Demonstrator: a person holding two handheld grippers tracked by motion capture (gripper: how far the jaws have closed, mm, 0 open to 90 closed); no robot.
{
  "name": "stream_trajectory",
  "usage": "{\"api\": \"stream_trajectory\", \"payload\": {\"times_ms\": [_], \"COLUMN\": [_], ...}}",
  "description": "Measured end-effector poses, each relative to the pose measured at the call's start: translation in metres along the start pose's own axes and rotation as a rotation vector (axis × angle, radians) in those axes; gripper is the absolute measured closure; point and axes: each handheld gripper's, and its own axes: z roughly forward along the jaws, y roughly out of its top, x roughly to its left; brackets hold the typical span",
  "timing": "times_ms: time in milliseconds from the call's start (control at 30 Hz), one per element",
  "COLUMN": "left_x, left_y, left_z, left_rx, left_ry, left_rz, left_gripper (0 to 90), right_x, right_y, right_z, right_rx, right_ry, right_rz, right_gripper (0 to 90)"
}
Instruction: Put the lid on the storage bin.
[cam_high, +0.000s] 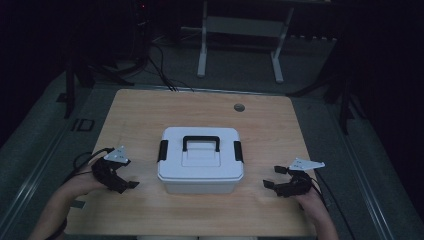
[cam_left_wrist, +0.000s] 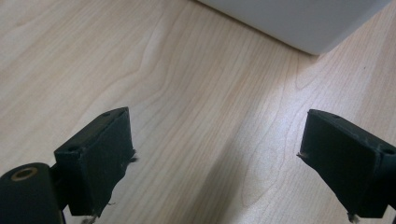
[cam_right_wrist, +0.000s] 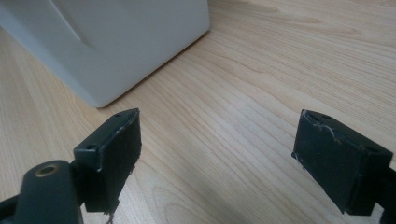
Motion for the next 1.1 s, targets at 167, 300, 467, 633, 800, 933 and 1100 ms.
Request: {"api": "stream_trajectory", "payload": {"times_ms": [167, 300, 467, 633, 800, 933, 1100], "left_x": [-0.002, -0.005, -0.008, -0.007, -0.010, -0.012, -0.016], "left_y": [-0.012, -0.018, -0.025, -0.036, -0.040, -0.043, -0.044], "left_z": [0.009, 0.013, 0.015, 0.019, 0.024, 0.025, 0.027], "left_rx": [0.006, 0.005, -0.006, -0.054, -0.057, -0.088, -0.109], "left_ry": [0.003, 0.022, 0.038, 0.039, 0.084, 0.112, 0.164], "left_rz": [-0.012, -0.008, -0.025, -0.086, -0.087, -0.113, -0.152], "left_gripper": [9.2, 9.2, 9.2, 9.3, 9.2, 9.2, 9.3], "right_x": [0.001, 0.001, 0.001, 0.001, 0.001, 0.001, 0.002], "right_y": [-0.001, -0.002, -0.004, -0.008, -0.010, -0.012, -0.013], "right_z": [0.002, 0.002, 0.002, 0.004, 0.005, 0.004, 0.003], "right_rx": [0.015, 0.006, -0.006, -0.002, -0.012, -0.024, -0.034], "right_ry": [-0.007, -0.018, -0.049, -0.085, -0.108, -0.121, -0.135], "right_rz": [-0.006, -0.010, -0.016, -0.019, -0.020, -0.021, -0.020], "right_gripper": [14.9, 15.0, 15.0, 15.0, 15.0, 14.9, 14.9]}}
